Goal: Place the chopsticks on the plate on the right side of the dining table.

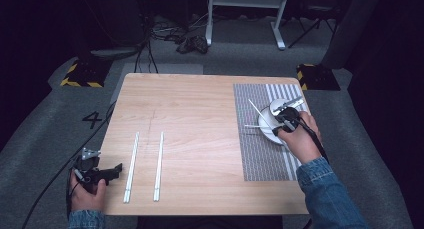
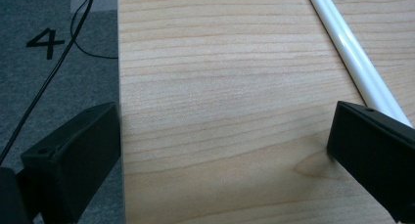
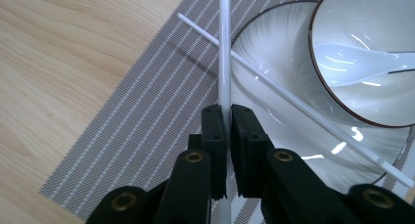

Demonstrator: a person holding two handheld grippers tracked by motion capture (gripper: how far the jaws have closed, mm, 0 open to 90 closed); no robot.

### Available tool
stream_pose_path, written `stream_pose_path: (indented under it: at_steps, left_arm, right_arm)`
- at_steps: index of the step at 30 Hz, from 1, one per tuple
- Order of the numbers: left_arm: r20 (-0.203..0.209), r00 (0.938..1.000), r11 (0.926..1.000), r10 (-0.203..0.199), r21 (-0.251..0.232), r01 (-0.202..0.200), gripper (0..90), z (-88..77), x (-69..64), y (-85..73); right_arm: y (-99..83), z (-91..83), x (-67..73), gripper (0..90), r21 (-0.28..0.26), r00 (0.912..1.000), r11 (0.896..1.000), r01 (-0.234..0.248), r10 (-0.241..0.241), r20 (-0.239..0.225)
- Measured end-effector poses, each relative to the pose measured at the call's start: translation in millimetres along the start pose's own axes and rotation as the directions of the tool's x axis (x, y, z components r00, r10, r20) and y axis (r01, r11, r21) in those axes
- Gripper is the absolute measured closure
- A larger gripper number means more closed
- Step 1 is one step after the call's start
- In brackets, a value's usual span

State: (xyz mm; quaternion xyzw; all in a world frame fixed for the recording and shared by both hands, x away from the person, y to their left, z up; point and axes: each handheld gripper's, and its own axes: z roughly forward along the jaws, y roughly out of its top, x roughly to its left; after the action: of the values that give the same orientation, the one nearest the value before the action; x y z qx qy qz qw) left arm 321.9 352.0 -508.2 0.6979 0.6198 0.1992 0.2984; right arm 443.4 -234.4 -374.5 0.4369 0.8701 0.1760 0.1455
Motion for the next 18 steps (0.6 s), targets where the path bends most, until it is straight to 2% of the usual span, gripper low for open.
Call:
stream_pose_path:
  at_steps: [4, 10, 15, 18]
  left_arm:
    - [0.0, 1.0, 1.0, 0.0, 0.0, 0.0, 0.0, 0.0, -0.1, 0.0]
    - [-0.001, 1.0, 1.0, 0.001, -0.001, -0.001, 0.0, 0.0, -0.1, 0.0]
    - [-0.001, 1.0, 1.0, 0.0, -0.001, 0.0, 0.0, 0.0, -0.1, 0.0]
    - [-0.001, 1.0, 1.0, 0.0, -0.001, 0.0, 0.0, 0.0, -0.1, 0.0]
  right_arm:
    - [-3.1, 11.6, -9.5, 85.4, 0.037, 0.9999, 0.999, -0.002, 0.002, 0.015]
    - [-10.8, 30.1, -21.0, 85.4, 0.065, 0.9997, 0.998, -0.023, 0.022, 0.007]
    - [-13.9, 41.8, -29.1, 85.4, 0.083, 0.9989, 0.996, -0.043, 0.041, 0.021]
    - [-13.4, 47.2, -32.0, 85.4, 0.096, 0.9987, 0.995, -0.04, 0.037, 0.036]
